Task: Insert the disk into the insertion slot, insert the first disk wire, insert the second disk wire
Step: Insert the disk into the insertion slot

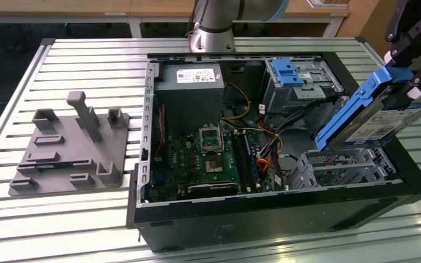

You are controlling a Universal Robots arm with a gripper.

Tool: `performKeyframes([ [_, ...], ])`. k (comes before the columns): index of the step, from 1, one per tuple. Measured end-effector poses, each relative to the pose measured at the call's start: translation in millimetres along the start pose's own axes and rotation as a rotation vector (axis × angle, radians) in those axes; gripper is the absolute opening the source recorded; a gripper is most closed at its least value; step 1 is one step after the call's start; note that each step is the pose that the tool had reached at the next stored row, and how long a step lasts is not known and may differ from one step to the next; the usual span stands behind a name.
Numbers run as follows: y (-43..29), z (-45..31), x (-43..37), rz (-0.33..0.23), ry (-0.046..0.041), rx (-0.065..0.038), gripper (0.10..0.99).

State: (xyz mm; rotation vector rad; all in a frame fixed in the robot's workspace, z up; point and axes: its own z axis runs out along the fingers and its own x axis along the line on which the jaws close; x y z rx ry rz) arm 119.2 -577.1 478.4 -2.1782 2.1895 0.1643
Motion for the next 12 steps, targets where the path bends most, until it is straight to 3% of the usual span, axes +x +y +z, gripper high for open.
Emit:
performKeyframes([
  [12, 0.0, 2.6, 1.3, 0.000, 0.0021, 0.000, 0.365],
])
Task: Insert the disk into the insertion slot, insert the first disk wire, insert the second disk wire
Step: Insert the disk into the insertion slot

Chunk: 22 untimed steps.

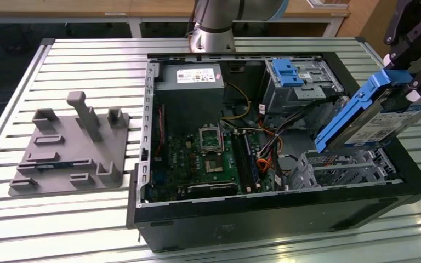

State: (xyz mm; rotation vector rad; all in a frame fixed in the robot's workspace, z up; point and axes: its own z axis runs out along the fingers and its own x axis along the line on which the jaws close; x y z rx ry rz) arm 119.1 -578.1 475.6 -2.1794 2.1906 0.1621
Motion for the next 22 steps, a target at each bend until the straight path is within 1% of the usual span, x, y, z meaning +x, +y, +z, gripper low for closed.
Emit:
performKeyframes([
  [11, -0.3, 5.9, 0.8, 0.000, 0.0028, 0.000, 0.365],
  [17, -0.4, 8.6, 1.1, 0.000, 0.0058, 0.000, 0.365],
  [22, -0.5, 12.5, 1.5, 0.000, 0.0071, 0.000, 0.365],
])
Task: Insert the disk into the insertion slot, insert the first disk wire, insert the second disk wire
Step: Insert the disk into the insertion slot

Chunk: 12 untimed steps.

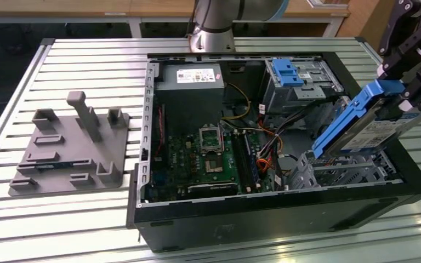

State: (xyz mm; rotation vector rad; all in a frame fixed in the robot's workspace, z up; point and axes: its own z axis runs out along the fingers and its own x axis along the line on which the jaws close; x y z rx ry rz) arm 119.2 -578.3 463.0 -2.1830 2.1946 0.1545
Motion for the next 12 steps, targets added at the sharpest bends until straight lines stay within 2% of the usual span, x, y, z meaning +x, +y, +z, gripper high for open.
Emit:
performKeyframes([
  [12, -0.4, 9.3, 0.9, 0.000, 0.0034, 0.000, 0.365],
])
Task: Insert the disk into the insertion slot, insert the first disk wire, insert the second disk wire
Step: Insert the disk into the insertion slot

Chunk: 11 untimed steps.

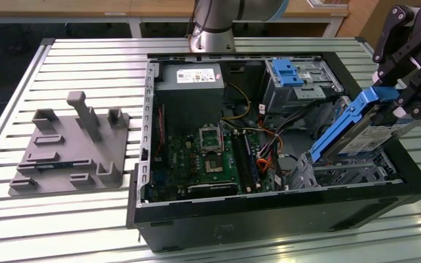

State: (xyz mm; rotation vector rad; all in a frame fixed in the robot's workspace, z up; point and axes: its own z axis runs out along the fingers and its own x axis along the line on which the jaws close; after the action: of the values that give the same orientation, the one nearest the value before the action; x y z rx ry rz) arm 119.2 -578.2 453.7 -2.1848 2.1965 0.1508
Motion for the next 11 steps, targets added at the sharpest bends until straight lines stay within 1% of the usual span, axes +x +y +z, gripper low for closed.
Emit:
performKeyframes([
  [11, -0.4, 8.9, 0.3, 0.000, 0.0027, 0.000, 0.365],
])
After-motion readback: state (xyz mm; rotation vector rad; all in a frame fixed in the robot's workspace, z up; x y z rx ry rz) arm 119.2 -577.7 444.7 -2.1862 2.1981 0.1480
